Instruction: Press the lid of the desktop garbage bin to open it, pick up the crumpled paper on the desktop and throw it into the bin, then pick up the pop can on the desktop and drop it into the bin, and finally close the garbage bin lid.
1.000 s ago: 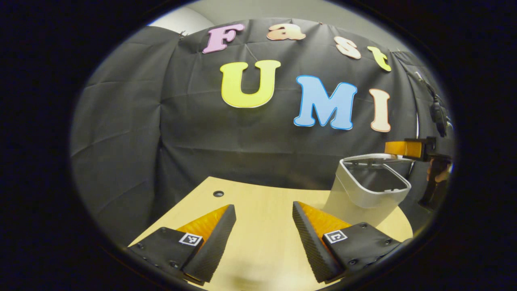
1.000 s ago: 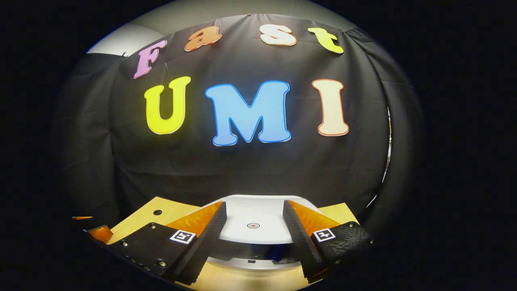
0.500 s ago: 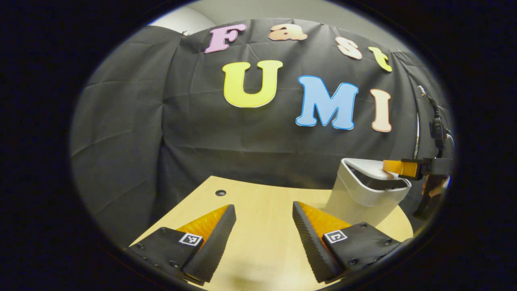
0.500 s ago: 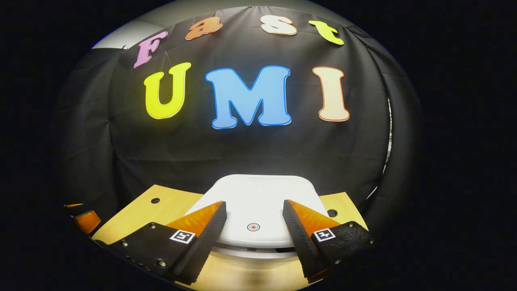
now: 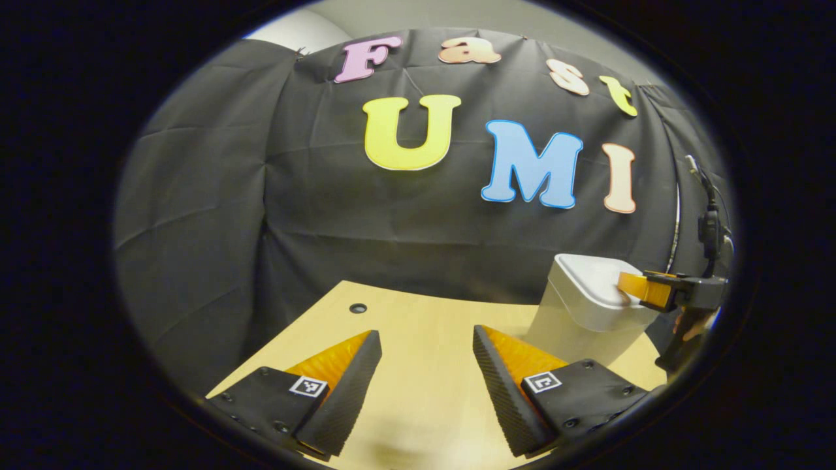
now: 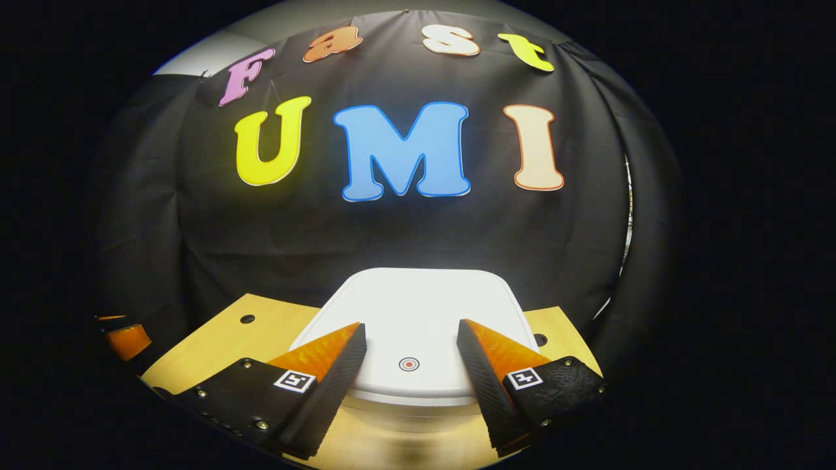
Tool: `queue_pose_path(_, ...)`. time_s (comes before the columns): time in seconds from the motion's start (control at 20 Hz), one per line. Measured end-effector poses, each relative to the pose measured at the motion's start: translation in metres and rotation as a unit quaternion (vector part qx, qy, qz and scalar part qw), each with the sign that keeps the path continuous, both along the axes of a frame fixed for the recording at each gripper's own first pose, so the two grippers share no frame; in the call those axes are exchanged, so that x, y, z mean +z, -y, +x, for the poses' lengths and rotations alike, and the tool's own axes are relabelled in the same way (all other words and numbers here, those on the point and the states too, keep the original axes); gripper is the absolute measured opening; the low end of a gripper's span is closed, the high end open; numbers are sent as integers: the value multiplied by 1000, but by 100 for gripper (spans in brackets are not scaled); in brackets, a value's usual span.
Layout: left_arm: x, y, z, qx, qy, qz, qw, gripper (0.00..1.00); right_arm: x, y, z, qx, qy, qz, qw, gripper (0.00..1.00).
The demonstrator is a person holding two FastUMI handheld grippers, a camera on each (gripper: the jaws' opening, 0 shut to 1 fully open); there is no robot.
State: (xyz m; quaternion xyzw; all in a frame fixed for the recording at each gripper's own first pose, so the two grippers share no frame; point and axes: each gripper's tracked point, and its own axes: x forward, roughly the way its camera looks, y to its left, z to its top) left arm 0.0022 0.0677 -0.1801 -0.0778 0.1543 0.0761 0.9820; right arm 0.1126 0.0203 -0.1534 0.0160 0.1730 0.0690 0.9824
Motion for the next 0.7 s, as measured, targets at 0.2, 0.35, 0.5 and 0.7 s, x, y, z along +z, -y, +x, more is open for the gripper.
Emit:
queue_pose_path(0.2,0,0,-1,1,0,0,1000,100,-4,-1,-1,0,17,-6,1000,91)
queue_pose_path(0.35,-2,-3,-2,5,0,-3,1000,100,-8,0,-2,-2,11,-1,1000,92)
queue_pose_path(0.5,-3,-4,-3,7,-1,-5,1000,100,-7,0,-3,-1,9,1,1000,92)
queue_pose_path(0.7,-2,-2,-4,7,1,-5,1000,94,-6,-1,-12,2,4,-4,1000,92)
